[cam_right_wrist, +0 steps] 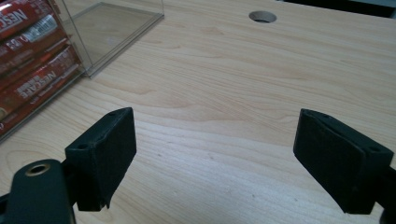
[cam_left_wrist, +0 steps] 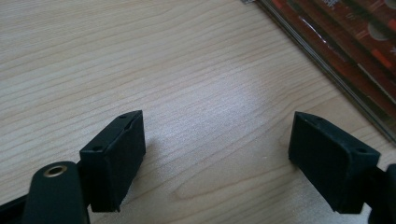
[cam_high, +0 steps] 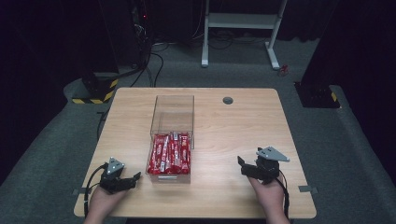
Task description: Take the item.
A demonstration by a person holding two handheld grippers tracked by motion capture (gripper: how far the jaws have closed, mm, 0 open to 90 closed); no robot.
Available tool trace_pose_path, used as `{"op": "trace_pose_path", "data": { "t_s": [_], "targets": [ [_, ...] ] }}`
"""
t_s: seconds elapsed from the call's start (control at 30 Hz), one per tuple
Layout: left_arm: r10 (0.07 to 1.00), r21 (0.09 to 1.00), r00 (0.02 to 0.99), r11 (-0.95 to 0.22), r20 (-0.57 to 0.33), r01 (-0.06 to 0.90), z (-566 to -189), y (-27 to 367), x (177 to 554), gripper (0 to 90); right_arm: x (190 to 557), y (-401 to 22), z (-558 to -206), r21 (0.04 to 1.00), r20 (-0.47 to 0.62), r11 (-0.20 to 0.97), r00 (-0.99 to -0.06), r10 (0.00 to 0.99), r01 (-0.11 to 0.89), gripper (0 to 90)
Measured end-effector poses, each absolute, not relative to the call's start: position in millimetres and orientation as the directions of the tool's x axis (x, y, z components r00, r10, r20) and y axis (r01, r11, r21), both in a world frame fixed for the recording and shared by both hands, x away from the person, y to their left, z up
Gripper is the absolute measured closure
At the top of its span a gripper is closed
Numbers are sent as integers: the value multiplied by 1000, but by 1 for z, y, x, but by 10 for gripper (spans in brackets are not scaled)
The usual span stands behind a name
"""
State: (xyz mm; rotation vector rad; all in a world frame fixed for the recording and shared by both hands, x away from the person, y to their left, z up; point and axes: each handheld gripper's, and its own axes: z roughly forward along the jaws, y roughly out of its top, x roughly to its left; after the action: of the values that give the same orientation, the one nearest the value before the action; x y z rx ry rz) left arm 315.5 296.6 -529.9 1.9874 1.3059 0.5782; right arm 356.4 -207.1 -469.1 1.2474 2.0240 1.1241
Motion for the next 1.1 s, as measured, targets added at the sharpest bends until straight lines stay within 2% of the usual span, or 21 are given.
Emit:
{"op": "trace_pose_path", "data": {
  "t_s": [0.73,1.1],
  "targets": [
    [911,741,411,-277,1,612,-530,297,316,187,351,-184,-446,884,-16,252,-514,858,393,139],
    [910,740,416,-282,4,611,-530,296,317,188,357,-170,-448,892,-1,251,-554,833,376,144]
  ]
}}
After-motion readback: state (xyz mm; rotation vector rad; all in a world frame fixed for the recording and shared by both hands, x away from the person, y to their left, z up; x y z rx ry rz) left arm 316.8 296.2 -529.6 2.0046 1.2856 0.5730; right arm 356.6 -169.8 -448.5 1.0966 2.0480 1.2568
